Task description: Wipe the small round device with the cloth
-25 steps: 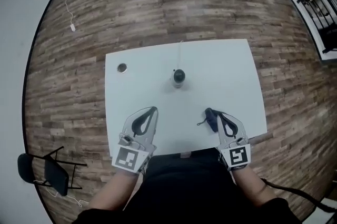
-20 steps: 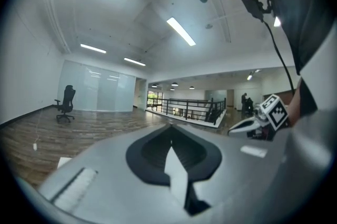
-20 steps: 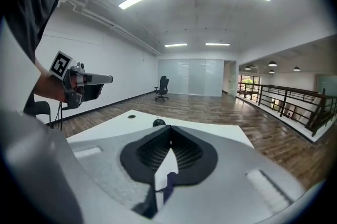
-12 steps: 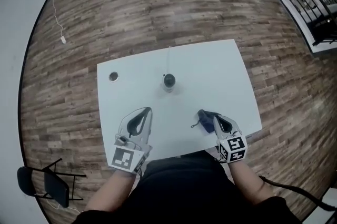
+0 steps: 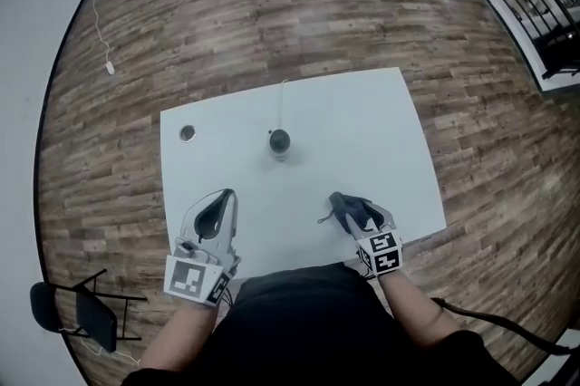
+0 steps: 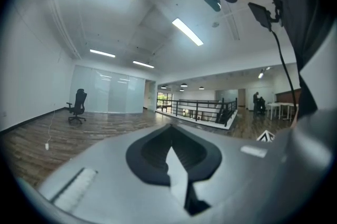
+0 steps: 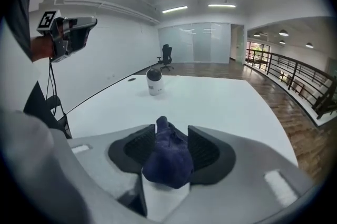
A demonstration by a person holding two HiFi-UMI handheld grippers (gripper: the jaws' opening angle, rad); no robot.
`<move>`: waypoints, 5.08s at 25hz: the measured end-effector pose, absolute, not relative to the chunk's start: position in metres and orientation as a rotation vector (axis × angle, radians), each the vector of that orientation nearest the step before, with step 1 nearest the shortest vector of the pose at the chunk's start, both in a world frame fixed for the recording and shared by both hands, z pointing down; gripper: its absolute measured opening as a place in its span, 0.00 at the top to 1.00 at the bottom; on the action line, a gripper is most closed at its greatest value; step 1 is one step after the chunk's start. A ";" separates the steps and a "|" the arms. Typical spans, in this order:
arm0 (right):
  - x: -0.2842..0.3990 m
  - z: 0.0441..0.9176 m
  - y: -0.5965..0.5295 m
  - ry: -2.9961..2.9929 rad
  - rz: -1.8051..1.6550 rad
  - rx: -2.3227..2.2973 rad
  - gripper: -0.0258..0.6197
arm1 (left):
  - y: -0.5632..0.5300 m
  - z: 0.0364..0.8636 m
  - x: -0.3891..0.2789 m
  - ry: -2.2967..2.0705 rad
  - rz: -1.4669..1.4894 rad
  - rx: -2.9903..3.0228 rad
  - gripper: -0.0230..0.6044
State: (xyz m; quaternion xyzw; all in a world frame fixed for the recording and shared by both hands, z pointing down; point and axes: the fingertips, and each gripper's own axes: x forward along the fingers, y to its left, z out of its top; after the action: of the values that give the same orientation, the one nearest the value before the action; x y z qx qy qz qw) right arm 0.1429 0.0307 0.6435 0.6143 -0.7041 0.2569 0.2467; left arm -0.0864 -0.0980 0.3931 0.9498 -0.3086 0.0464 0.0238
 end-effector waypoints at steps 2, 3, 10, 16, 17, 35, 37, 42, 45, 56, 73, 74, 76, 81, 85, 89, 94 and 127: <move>0.137 0.651 0.028 -1.926 0.695 1.629 0.62 | -0.097 0.389 -0.086 -0.963 0.155 2.957 0.95; 0.134 0.654 0.027 -1.928 0.698 1.608 0.60 | -0.096 0.388 -0.087 -0.969 0.160 2.961 0.95; 0.126 0.678 0.021 -1.881 0.737 1.528 0.58 | -0.097 0.389 -0.097 -1.022 0.201 2.939 0.95; 0.133 0.702 0.026 -1.807 0.766 1.485 0.58 | -0.096 0.388 -0.098 -1.037 0.225 2.951 0.95; 0.132 0.704 0.025 -1.807 0.769 1.479 0.58 | -0.096 0.388 -0.098 -1.038 0.233 2.954 0.95; 0.120 0.707 0.014 -1.863 0.840 1.265 0.75 | -0.093 0.396 -0.100 -1.115 0.232 2.894 0.95; 0.120 0.706 0.011 -1.874 0.840 1.275 0.77 | -0.092 0.397 -0.103 -1.130 0.236 2.880 0.95; 0.119 0.693 -0.010 -1.923 0.812 1.310 0.79 | -0.090 0.399 -0.114 -1.179 0.255 2.847 0.95; 0.111 0.677 -0.036 -1.969 0.774 1.331 0.79 | -0.091 0.405 -0.125 -1.213 0.282 2.822 0.95; 0.108 0.594 -0.140 -2.124 0.609 1.456 0.79 | -0.089 0.406 -0.147 -1.325 0.286 2.744 0.95; 0.074 0.571 -0.212 -2.209 0.483 1.355 0.79 | -0.075 0.407 -0.191 -1.512 0.320 2.611 0.95; 0.072 0.573 -0.211 -2.208 0.482 1.342 0.79 | -0.074 0.407 -0.194 -1.522 0.321 2.600 0.95; 0.067 0.577 -0.208 -2.207 0.469 1.316 0.80 | -0.072 0.407 -0.197 -1.538 0.317 2.586 0.95; 0.046 0.575 -0.201 -2.202 0.353 1.235 0.79 | -0.069 0.404 -0.202 -1.554 0.313 2.581 0.95; 0.037 0.580 -0.195 -2.204 0.330 1.205 0.80 | -0.068 0.403 -0.207 -1.566 0.310 2.574 0.95; 0.030 0.584 -0.188 -2.217 0.344 1.164 0.80 | -0.069 0.402 -0.206 -1.559 0.308 2.578 0.95; 0.026 0.599 -0.177 -2.218 0.413 1.121 0.79 | -0.066 0.400 -0.199 -1.548 0.313 2.593 0.95; 0.064 0.588 -0.210 -2.288 0.602 1.388 0.79 | -0.053 0.403 -0.211 -1.618 0.342 2.519 0.95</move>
State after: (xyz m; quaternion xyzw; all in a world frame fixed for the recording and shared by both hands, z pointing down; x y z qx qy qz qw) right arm 0.0642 -0.2096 0.5882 0.4961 -0.8175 0.2152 0.1979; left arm -0.2115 -0.0534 0.4028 0.8342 -0.5358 0.1134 0.0641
